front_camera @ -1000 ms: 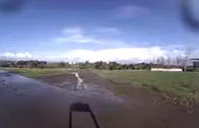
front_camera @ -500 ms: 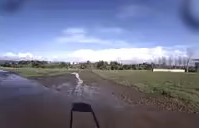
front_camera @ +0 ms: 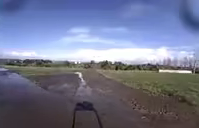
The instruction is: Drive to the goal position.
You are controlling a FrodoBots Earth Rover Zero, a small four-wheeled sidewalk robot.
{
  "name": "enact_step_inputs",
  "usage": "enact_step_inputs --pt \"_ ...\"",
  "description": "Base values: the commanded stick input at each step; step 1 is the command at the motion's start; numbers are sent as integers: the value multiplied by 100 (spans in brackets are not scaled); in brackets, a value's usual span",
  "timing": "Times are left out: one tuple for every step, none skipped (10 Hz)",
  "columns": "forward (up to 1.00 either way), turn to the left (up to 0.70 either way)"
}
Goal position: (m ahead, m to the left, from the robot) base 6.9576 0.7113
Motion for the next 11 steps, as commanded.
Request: enact_step_inputs --pt "70 0" --pt "70 0" --pt "70 0" --pt "70 0" --pt "70 0" --pt "70 0" --pt "70 0" --pt "70 0" --pt "70 0" --pt "70 0" --pt "70 0"
